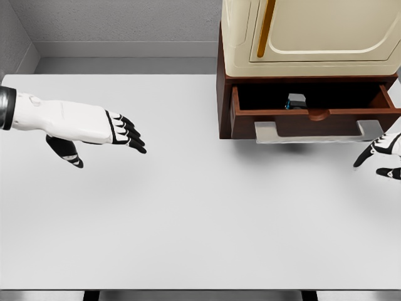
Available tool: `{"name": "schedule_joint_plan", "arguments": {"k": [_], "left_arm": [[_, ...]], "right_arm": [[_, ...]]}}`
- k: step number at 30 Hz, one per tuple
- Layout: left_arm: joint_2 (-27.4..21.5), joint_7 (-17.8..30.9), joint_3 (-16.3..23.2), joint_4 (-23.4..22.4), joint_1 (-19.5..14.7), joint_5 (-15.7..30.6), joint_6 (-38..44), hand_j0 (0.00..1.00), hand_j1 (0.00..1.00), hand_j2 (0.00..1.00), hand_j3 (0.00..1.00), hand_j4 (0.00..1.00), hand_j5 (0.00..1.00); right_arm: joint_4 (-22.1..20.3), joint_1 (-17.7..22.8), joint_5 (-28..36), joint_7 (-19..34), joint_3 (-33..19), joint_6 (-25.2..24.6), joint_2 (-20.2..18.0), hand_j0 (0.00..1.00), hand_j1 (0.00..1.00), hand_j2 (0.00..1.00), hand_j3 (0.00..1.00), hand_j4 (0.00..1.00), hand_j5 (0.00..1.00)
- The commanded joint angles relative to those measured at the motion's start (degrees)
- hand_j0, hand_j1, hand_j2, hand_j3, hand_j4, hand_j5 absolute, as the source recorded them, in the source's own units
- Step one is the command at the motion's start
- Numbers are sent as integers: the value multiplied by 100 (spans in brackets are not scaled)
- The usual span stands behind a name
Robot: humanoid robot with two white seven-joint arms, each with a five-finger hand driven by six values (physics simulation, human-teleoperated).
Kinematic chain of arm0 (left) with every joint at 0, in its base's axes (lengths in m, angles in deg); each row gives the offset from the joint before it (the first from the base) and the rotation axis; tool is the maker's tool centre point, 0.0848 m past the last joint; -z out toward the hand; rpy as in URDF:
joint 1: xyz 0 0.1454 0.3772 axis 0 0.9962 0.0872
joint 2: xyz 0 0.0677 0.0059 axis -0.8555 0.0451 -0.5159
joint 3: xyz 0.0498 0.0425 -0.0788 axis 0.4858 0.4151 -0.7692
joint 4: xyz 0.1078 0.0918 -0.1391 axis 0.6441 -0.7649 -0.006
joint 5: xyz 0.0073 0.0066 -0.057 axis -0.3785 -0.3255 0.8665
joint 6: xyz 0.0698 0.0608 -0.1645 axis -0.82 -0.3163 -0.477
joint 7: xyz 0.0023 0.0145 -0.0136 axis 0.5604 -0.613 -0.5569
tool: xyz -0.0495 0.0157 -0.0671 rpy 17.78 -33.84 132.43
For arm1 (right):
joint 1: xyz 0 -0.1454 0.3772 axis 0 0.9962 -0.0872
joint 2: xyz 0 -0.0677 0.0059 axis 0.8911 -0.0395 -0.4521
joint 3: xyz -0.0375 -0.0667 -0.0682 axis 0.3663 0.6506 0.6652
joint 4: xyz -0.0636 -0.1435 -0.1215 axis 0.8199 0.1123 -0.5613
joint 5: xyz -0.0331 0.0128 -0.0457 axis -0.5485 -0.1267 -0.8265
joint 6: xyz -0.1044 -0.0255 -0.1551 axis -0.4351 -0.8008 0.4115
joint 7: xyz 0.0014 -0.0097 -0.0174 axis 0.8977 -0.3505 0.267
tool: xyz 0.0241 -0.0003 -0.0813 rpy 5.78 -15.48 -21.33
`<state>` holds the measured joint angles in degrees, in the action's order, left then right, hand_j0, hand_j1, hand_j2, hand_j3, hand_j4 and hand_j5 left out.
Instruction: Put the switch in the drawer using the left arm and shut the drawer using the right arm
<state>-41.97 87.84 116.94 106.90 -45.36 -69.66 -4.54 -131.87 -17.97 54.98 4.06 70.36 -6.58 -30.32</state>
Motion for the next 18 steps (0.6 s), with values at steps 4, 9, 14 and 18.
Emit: {"name": "schedule_joint_plan", "arguments": {"k": [4, 9, 14, 18], "left_arm": [[1, -2, -2, -10, -1, 25, 12, 100, 100, 100, 100, 100, 100], [1, -2, -2, -10, -1, 25, 12, 100, 100, 100, 100, 100, 100], [1, -2, -2, -10, -1, 25, 12, 100, 100, 100, 100, 100, 100], [1, -2, -11, -10, -1, 25, 12, 100, 100, 100, 100, 100, 100]], "right_arm": [[144, -410, 54, -12, 666, -38, 14, 60, 60, 60, 60, 60, 60], [223, -428, 27, -12, 745, -38, 22, 60, 60, 60, 60, 60, 60], [364, -542, 27, -12, 753, -38, 31, 60, 60, 60, 60, 60, 60], [443, -990, 19, -12, 1254, -38, 66, 61, 61, 61, 61, 61, 61]]}}
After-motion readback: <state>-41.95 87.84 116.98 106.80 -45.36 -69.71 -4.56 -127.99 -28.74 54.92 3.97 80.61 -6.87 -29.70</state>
